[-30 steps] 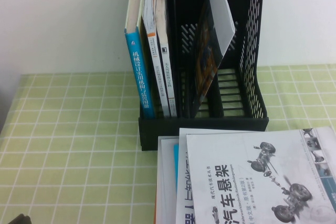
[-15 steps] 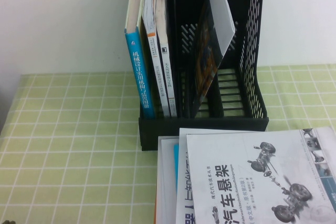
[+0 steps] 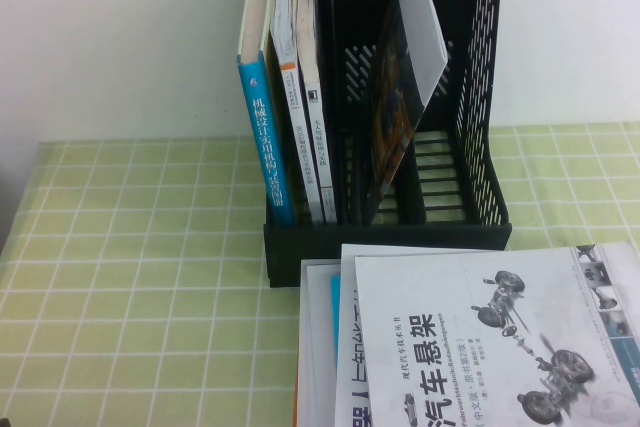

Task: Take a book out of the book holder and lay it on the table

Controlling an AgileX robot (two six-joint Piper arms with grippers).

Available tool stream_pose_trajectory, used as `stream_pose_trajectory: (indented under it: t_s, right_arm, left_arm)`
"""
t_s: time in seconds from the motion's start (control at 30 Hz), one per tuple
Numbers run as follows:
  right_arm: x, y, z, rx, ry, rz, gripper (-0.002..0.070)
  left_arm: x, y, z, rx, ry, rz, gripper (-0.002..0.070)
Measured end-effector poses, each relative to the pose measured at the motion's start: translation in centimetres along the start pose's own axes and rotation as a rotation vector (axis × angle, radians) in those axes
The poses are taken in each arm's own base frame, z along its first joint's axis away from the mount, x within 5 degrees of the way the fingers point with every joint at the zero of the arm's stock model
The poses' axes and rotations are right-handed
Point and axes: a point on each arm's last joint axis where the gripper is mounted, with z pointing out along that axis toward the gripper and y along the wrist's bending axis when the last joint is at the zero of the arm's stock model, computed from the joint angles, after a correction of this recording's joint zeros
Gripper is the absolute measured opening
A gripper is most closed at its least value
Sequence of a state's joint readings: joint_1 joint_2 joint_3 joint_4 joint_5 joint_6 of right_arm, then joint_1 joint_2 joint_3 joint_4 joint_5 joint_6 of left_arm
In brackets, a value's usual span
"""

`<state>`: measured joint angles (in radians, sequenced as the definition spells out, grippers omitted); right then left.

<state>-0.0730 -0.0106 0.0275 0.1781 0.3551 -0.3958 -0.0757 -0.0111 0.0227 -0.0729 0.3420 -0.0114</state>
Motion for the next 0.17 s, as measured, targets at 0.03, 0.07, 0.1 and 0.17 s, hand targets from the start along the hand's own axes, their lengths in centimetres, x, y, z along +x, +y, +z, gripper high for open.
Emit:
stream_pose_trajectory:
  t_s: [0.03, 0.07, 0.1, 0.17]
  right_arm:
    - [0.0, 0.0, 0.0, 0.0, 0.0, 0.0, -0.0001]
    - [0.0, 0.0, 0.0, 0.0, 0.0, 0.0, -0.0001]
    - [0.0, 0.0, 0.0, 0.0, 0.0, 0.0, -0.0001]
    - [0.0, 0.0, 0.0, 0.0, 0.0, 0.001, -0.0001]
  left_arm:
    - [0.0, -0.01, 0.0, 0.001, 0.0, -0.002, -0.0003]
    - [0.0, -0.01, 0.0, 0.001, 0.0, -0.002, -0.0003]
    - [0.0, -0.01, 0.0, 0.001, 0.0, -0.002, -0.0003]
    - [0.0, -0.01, 0.0, 0.001, 0.0, -0.004, -0.0003]
